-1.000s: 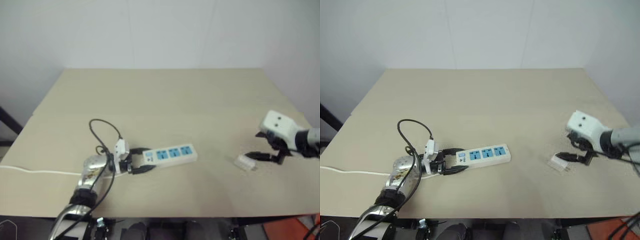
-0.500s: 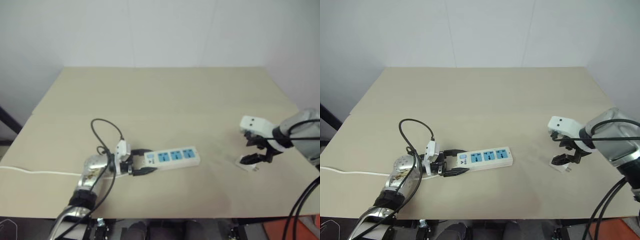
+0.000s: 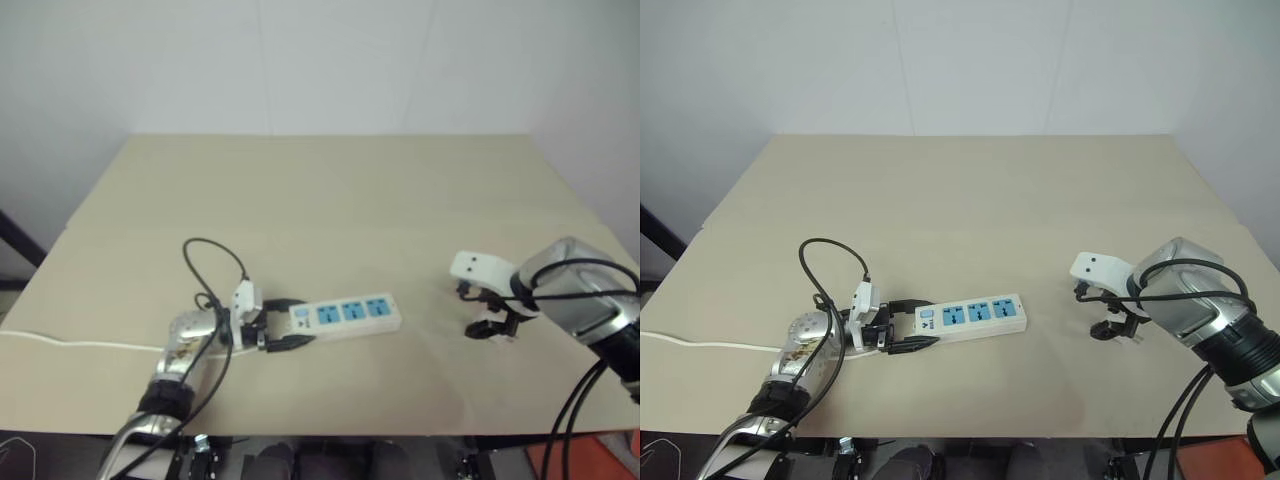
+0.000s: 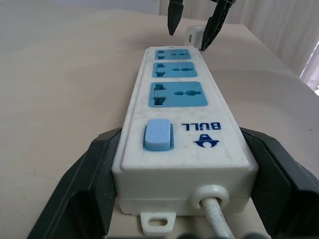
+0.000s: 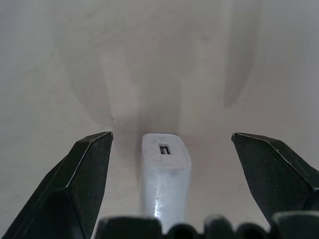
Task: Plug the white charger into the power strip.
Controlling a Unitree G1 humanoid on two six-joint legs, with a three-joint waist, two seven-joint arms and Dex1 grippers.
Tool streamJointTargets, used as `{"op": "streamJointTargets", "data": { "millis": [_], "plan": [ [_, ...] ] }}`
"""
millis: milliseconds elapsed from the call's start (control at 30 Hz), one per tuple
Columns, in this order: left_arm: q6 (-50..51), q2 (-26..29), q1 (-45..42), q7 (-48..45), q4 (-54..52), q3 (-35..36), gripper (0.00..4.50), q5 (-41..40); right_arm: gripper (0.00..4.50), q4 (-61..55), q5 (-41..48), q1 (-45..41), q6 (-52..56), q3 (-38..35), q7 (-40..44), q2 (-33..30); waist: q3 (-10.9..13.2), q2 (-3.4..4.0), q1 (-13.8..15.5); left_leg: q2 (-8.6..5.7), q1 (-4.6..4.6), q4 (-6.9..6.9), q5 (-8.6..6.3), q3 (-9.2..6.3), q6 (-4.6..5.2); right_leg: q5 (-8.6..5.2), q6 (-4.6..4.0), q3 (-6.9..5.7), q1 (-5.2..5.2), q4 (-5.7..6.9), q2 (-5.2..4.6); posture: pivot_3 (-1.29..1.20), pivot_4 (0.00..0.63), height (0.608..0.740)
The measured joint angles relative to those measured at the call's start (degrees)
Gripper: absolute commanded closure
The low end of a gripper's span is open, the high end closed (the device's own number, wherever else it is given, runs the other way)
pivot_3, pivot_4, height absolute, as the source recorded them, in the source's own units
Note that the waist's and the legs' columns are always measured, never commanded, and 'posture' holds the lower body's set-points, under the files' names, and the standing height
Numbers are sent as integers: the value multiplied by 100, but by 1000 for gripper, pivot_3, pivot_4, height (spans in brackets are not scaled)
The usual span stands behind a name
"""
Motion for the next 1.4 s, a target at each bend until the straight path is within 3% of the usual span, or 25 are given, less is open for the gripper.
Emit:
{"op": "streamJointTargets", "data": {
  "millis": [167, 267, 533, 933, 1200, 1400],
  "plan": [
    [-70, -4, 76, 76, -68, -1, 1232, 4, 0, 47, 1, -6, 97, 5, 76, 0, 0, 0, -4, 0, 0, 0, 0, 0, 0, 0, 0, 0, 0, -1, 0, 0, 150, 740],
    [-95, -7, 89, 104, -68, -5, 1232, 4, 570, 49, 1, -14, 179, 19, 133, 0, 0, 0, -5, 0, 1, 0, 0, 0, 0, 0, 0, 0, 1, 0, 0, 0, 150, 740],
    [-115, -18, 115, 133, -68, -24, 1232, 8, 3371, -43, -7, -14, 219, 174, 238, 0, 0, 1, -4, 0, 3, 0, 0, 0, 0, 0, 0, 0, 3, -1, 0, 0, 150, 740],
    [-89, -20, 82, 21, -68, -117, 1232, -1, 3386, -326, 56, -42, 202, -58, 120, 11, 0, 0, 5, 0, 4, 0, 0, 0, 1, 0, 0, 0, 5, -2, 0, 0, 150, 740],
    [-264, -237, -353, -280, 330, -419, 1232, 120, 3386, -425, 1288, -156, -892, -2757, -757, 1484, -1, -2, 49, -2, 4, -1, 0, -4, 0, 4, 1, -6, 11, -8, 3, 0, 150, 740],
    [-340, -381, -694, -572, 833, -466, 1232, 134, 3386, -431, 2261, 290, -1729, -3603, -892, 2374, -1, -3, 58, -8, 3, 6, 0, -3, 2, 5, 3, -5, 14, -7, -1, 0, 150, 740]
  ]
}}
